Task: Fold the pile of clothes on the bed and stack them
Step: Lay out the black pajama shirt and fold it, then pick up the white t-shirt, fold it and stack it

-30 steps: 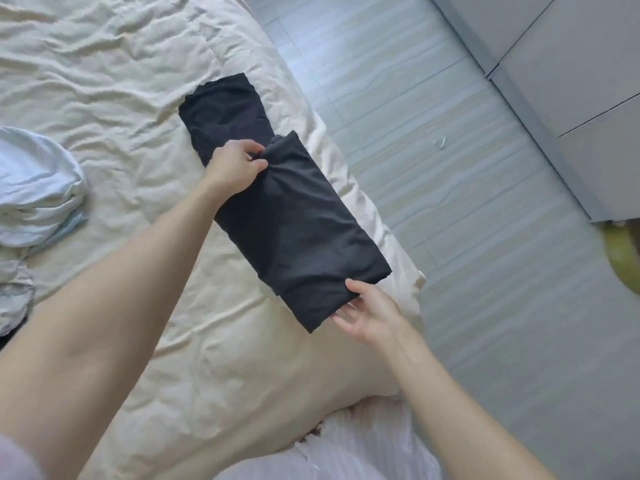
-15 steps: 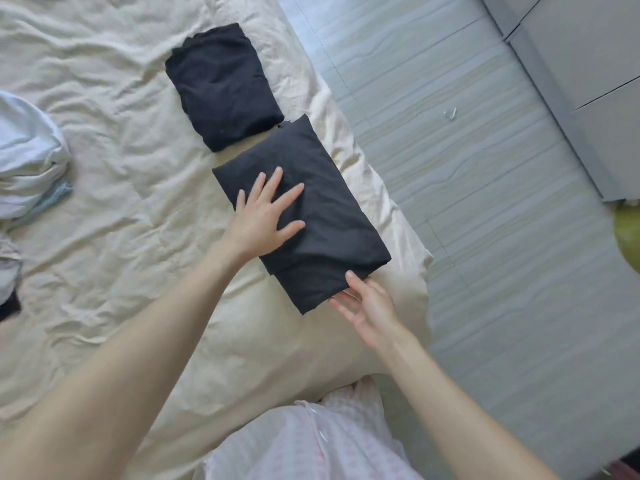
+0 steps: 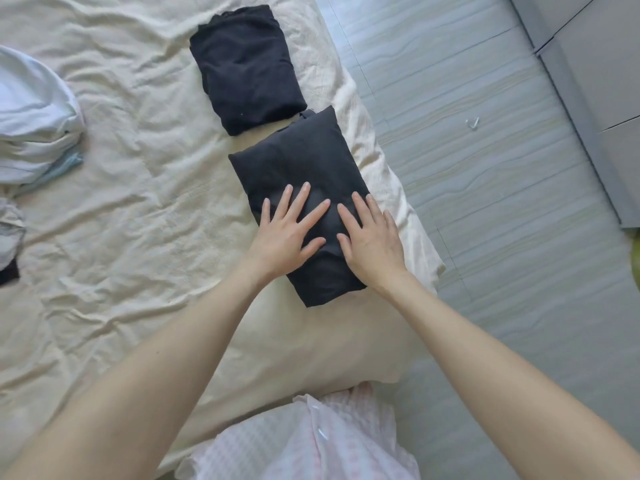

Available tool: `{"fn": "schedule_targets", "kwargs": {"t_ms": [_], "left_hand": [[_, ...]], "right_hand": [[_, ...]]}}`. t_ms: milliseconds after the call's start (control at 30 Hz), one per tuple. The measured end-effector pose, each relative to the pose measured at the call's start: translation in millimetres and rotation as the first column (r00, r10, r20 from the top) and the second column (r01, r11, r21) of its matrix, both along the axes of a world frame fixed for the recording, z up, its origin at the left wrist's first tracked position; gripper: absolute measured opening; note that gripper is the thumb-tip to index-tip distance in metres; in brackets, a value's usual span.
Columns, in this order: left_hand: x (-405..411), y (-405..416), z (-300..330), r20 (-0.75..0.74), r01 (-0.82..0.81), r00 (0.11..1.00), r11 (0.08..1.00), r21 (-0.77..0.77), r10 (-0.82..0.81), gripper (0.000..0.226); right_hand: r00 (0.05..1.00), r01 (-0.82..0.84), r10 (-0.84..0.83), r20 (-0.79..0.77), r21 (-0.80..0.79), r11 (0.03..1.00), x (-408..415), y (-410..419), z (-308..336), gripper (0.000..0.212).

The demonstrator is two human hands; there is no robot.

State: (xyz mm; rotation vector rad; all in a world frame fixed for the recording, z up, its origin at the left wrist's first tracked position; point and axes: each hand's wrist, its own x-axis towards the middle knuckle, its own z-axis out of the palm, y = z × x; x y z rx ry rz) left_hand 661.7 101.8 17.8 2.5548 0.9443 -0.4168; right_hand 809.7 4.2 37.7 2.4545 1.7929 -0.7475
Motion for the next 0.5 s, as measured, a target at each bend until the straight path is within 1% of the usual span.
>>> {"fn": "schedule_targets", "kwargs": {"t_ms": [33, 67, 167, 267, 333, 433, 500], "left_hand": [[-4.1, -5.3, 1.5, 0.013, -0.035, 0.999, 0.999, -0.016, 0.035, 0.063], [-8.0, -10.7, 3.5, 0.022, -0.076, 0.997, 0.996, -0.043, 0.077, 0.061], [-21.8, -22.2, 14.7, 0.042, -0.221, 0.972, 0.963, -0.153, 0.230, 0.057], [-41.1, -34.1, 34.0, 0.039, -0.375, 0.919, 0.901, -0.216, 0.392, 0.057], [-60.6, -46.8, 50.3, 0.067, -0.441, 0.884, 0.872, -0.211, 0.463, 0.058], [-102.9, -71.3, 77.2, 0.085, -0.496, 0.855, 0.854, -0.158, 0.512, 0.059], [-138.3, -86.2, 94.7, 0.081, -0.573, 0.806, 0.808, -0.137, 0.586, 0.059]], "right_hand": [[1.000, -0.028, 0.029, 0.009, -0.068, 0.997, 1.5, -0.3, -6.2, 0.053], [1.000, -0.029, 0.030, 0.005, -0.087, 0.996, 1.6, -0.9, -8.8, 0.054], [0.999, 0.019, -0.019, -0.030, 0.005, 1.000, -5.4, -1.9, 3.3, 0.054], [0.998, -0.004, 0.011, -0.058, 0.114, 0.993, -20.9, -9.4, 24.7, 0.053], [0.997, -0.039, 0.048, -0.065, 0.124, 0.992, -34.6, -15.3, 39.3, 0.054], [0.993, -0.113, 0.117, -0.032, 0.104, 0.988, -59.7, -22.5, 60.1, 0.057], [0.984, -0.171, 0.176, -0.028, 0.118, 0.978, -82.8, -23.9, 76.6, 0.058]]}}
